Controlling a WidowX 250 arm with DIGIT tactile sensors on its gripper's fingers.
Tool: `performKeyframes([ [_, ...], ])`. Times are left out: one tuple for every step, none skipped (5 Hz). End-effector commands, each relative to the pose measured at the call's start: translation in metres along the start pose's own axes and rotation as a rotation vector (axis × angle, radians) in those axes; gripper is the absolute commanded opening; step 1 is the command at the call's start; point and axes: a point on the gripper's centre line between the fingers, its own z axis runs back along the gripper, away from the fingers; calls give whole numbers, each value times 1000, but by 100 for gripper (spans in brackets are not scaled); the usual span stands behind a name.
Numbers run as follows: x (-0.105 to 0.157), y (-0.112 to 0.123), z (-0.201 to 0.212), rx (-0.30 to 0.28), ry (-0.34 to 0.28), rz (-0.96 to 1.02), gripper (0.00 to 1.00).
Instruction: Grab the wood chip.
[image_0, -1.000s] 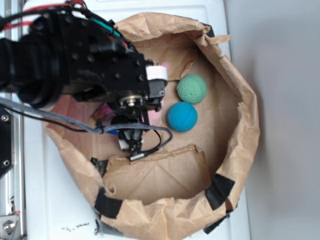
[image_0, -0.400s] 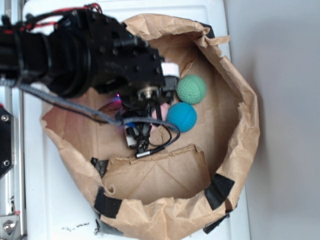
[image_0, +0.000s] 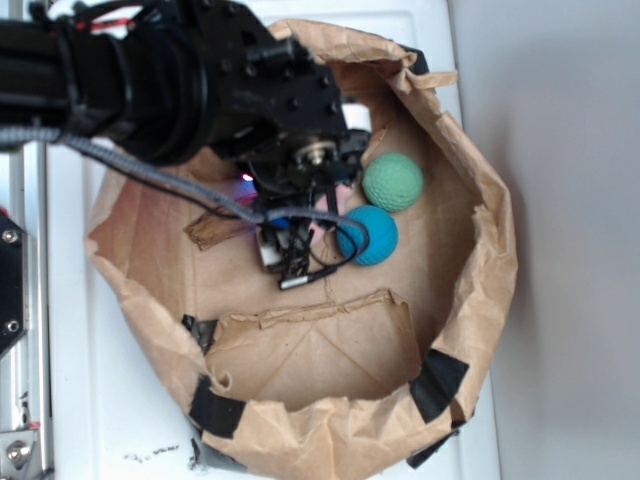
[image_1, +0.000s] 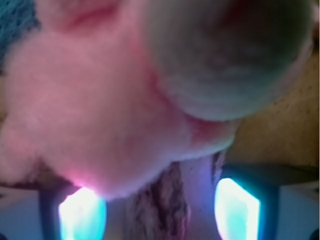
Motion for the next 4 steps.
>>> performKeyframes([
  [8, 6, 12, -32, -53, -15, 0],
  [13, 10, 26, -68, -68, -31, 0],
  [12, 14, 46, -120, -86, -43, 0],
  [10, 17, 73, -179, -46, -18, 0],
])
